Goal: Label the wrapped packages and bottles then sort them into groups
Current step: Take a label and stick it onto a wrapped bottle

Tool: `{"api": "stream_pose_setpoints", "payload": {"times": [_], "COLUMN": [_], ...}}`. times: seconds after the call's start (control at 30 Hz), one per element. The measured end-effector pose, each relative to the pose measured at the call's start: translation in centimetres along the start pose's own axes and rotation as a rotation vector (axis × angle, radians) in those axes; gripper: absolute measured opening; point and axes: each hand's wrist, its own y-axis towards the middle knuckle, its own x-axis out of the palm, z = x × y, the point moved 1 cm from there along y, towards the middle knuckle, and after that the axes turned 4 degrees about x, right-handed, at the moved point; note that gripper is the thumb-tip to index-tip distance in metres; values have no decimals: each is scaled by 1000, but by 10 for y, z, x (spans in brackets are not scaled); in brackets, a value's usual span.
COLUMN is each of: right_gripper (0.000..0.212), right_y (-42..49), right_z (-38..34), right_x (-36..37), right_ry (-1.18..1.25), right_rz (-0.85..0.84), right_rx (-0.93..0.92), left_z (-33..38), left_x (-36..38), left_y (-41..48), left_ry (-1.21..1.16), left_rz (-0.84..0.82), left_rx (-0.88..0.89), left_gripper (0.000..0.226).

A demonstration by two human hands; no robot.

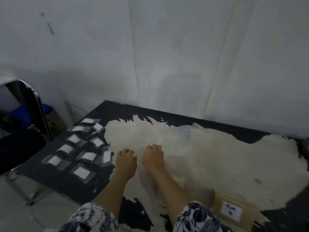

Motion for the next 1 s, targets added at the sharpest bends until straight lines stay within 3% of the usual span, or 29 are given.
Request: {"api": "stream_pose_setpoints", "payload": {"times": [0.17,0.23,0.3,0.37,0.47,0.53,0.73,1.0], "right_gripper": [27,17,38,43,18,28,32,30], "right_y": [44,57,67,72,77,79,69,57], "right_z": [-38,-55,-72,-85,-101,-106,-126,-140], "right_x": [43,61,75,86,103,113,118,128], "right_ry": [97,144,218,314,467,537,554,574], "right_rz": [-206,-284,-330,-379,-417,-406,-305,-175], "right_rx": [109,158,199,297,424,488,645,685], "left_z": [-70,-95,-114,-128,-143,-148,-165,-177], "left_x": [6,4,0,-2,-2,-3,-1,-1], "left_y": [24,33,40,46,53,54,48,44], "left_ry": [52,73,85,80,-4,-74,-248,-352], "left_rz": [-160,-193,-215,-247,-272,-271,-275,-270], "left_rx": [-121,-153,-172,-172,-201,-196,-181,-202], "left_gripper": [38,36,38,41,40,35,27,20]}}
